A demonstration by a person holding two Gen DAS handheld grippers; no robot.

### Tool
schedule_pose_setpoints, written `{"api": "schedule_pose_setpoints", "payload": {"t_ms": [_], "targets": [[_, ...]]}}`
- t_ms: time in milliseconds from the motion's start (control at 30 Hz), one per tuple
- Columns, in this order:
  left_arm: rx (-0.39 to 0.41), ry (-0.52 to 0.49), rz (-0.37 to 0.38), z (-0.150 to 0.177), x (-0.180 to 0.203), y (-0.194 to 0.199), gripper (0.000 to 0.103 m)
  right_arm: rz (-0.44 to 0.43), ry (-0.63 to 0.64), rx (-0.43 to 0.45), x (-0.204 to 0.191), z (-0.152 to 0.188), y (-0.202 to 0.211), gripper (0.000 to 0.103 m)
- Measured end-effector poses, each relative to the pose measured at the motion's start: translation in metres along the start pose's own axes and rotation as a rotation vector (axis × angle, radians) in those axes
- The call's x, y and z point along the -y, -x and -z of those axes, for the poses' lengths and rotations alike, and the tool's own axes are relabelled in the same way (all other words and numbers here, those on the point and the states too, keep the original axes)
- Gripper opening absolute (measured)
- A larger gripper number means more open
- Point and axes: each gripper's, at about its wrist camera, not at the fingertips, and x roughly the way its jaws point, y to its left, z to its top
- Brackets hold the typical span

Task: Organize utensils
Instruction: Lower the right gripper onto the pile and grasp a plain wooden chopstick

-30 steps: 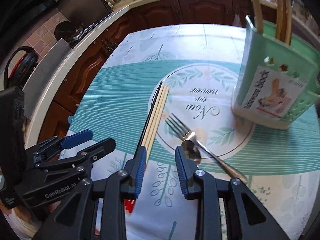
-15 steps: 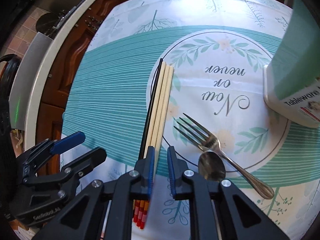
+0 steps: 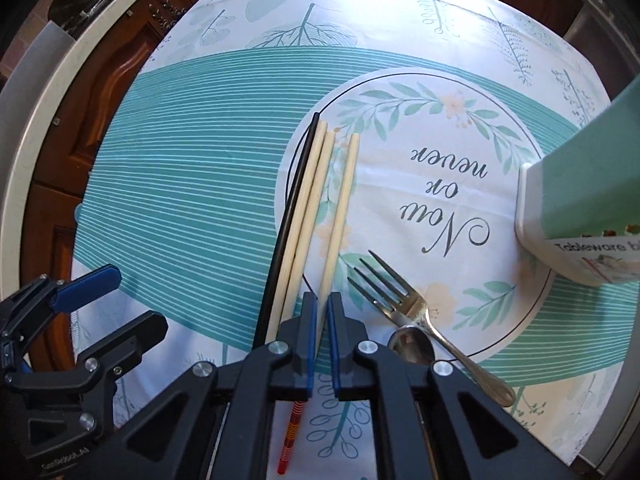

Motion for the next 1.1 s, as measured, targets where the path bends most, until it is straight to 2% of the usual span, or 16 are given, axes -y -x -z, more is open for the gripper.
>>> {"api": "schedule_pose_setpoints", "payload": {"t_ms": [133,267,333,400,567,800,1100], "targets": [[-0.018,-0.019,-0.018,-0.008,0.005,-0.001,0.058,0.086,0.073,0.026,-0.016,-0.001,0.001,0.006],[-0.043,-0.058,-0.030,-0.017,0.019,-0.005,0.058,0.076,0.071,0.026,-0.009,0.004,0.005,0.006],[-0.061,-0.067,-0.025,-0.022,0.026,-0.010,0.057,0.045,0.051,0.013,0.002,0.007,0.007,0.005],[-0.084,-0.076,-0.013,-0.029,0.035,-0.017,0.050,-0.008,0.012,-0.004,0.016,0.012,0.010,0.005],[-0.142,-0.081,-0.051,-0.046,0.052,-0.037,0.027,-0.141,-0.101,-0.014,0.050,0.032,0.015,0.005],[-0.197,-0.084,-0.082,-0.053,0.063,-0.053,0.026,-0.215,-0.161,0.009,0.058,0.060,0.014,0.005],[-0.199,-0.094,-0.095,-0.056,0.074,-0.050,0.026,-0.253,-0.163,0.014,0.065,0.063,0.011,0.005]]}}
